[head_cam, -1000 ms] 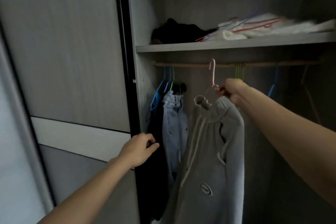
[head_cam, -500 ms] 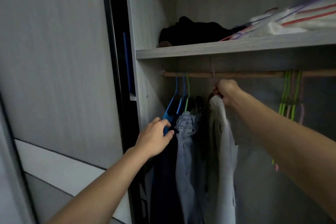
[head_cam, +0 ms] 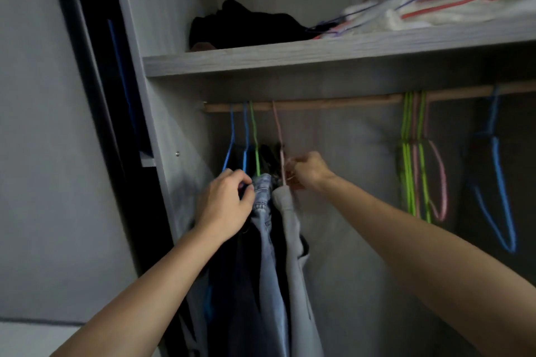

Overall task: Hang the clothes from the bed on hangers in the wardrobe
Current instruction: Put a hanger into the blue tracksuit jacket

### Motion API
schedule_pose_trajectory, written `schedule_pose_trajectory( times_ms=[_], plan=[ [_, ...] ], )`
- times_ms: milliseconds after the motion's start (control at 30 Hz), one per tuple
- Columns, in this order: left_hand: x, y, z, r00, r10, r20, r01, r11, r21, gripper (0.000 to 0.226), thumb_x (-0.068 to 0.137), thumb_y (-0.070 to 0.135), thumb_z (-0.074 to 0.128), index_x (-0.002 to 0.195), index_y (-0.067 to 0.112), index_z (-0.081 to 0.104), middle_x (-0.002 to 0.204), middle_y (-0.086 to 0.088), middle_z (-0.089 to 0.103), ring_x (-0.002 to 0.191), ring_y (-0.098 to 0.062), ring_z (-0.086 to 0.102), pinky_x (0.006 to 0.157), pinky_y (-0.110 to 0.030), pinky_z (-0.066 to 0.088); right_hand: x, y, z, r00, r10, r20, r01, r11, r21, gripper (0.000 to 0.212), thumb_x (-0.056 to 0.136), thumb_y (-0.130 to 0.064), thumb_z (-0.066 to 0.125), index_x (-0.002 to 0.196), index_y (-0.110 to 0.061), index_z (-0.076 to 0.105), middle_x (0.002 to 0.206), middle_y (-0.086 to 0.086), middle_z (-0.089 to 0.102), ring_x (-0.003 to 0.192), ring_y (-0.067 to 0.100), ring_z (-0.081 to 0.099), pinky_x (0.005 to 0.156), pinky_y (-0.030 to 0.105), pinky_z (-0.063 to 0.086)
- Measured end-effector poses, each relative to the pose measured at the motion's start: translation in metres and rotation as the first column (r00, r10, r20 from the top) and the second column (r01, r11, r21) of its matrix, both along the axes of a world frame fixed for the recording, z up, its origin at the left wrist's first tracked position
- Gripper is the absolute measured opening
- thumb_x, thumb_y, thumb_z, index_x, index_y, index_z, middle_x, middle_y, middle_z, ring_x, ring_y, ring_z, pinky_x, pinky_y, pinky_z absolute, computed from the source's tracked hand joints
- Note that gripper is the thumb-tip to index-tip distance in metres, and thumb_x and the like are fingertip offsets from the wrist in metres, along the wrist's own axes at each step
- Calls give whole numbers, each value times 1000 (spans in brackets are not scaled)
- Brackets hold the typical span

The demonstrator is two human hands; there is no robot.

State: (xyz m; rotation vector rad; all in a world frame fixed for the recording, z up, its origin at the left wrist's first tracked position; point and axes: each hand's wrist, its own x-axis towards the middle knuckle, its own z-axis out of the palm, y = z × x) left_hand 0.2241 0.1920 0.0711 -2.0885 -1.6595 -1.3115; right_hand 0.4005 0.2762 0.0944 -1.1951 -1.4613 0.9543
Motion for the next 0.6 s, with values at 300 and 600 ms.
schedule_pose_trajectory(
  times_ms=[300, 600],
  plan=[
    [92, -23, 6, 921, -338, -194, 360, 929, 90, 16, 82, 31, 52, 84, 20, 63, 82, 0, 66, 79, -29, 63, 62, -36, 50, 111, -110, -17, 621, -519, 587, 368, 855, 366, 19, 87, -31, 58, 98, -22, 71, 87, 4, 73, 90, 27, 68, 75, 37, 54],
    [251, -88, -69, 713, -650, -262, 602, 760, -246, 9, 83, 29, 57, 82, 21, 63, 77, -1, 67, 75, -30, 65, 65, -38, 53, 258, -306, -35, 266, -674, 690, 647, 655, 391, 14, 83, -20, 52, 86, -27, 63, 86, 0, 67, 80, 28, 57, 65, 31, 41]
  ],
)
